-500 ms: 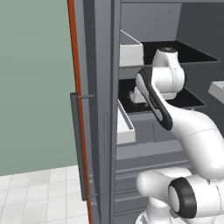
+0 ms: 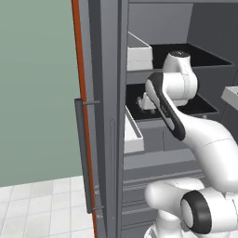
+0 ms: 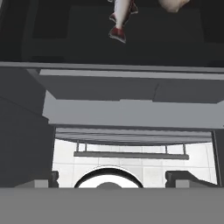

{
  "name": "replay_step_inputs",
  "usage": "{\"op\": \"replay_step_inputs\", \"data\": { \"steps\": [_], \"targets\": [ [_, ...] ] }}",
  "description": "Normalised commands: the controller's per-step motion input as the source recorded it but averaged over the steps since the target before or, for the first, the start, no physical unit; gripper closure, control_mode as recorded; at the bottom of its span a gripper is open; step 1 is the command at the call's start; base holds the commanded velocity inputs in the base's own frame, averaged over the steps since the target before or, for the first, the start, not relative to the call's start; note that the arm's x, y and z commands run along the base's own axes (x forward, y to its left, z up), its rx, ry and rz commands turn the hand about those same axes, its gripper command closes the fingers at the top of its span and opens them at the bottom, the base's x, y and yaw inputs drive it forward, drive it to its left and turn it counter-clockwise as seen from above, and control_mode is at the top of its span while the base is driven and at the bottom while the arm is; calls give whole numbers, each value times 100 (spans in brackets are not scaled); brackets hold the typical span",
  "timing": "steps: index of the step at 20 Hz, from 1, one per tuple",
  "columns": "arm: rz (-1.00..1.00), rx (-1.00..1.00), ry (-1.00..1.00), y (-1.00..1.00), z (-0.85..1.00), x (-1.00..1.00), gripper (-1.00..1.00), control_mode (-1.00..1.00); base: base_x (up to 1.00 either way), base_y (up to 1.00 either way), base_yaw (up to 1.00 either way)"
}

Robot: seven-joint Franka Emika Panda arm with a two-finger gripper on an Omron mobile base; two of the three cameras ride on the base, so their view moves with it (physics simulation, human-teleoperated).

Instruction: Move the chicken breast and fish from the second highest shelf to the top shelf to make space. Then, place the pitcher from the counter on the cleared second highest shelf.

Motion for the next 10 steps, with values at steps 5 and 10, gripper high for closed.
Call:
{"op": "replay_step_inputs", "data": {
  "steps": [5, 10],
  "targets": [
    [0, 0, -5, -5, -8, 3, -100, -100, 0, 0, 0],
    [0, 0, -25, 0, -41, 3, -100, -100, 0, 0, 0]
  ]
}}
